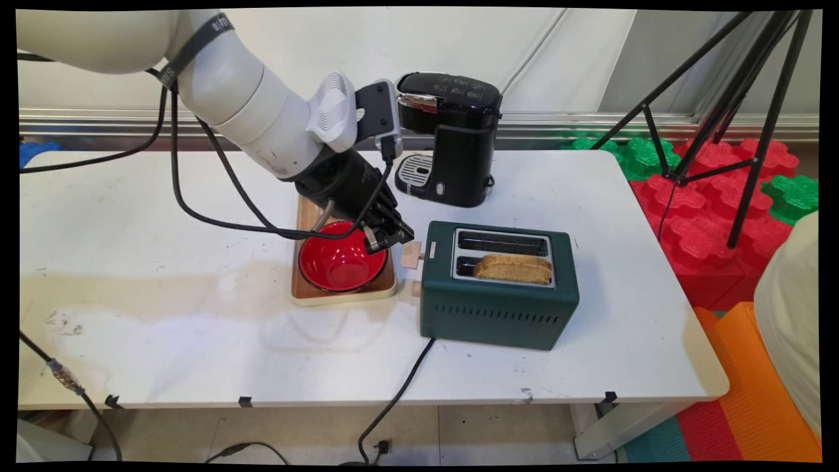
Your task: Press the toaster switch
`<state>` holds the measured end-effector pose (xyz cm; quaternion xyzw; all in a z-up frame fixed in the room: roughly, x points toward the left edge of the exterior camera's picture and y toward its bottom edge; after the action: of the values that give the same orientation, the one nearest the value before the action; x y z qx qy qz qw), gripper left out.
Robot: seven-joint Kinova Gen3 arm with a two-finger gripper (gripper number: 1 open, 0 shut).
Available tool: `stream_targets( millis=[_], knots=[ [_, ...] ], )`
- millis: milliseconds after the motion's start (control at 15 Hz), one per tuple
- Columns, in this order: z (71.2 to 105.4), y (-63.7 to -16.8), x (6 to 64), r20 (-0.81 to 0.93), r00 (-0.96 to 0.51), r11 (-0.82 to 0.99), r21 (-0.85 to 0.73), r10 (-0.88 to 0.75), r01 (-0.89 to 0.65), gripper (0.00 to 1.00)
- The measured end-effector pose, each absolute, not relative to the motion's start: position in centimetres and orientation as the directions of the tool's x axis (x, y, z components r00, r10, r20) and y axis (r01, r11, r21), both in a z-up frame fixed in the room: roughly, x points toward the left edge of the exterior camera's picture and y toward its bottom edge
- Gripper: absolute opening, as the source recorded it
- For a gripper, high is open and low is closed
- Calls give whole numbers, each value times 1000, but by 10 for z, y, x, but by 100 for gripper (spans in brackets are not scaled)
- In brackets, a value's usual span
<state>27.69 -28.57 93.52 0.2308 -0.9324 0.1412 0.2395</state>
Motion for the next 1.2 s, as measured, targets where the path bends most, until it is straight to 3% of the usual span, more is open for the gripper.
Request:
stream_targets(
  millis=[1200],
  knots=[
    [900, -299, 268, 500, -778, 859, -119, -381, -498, 0]
  ],
)
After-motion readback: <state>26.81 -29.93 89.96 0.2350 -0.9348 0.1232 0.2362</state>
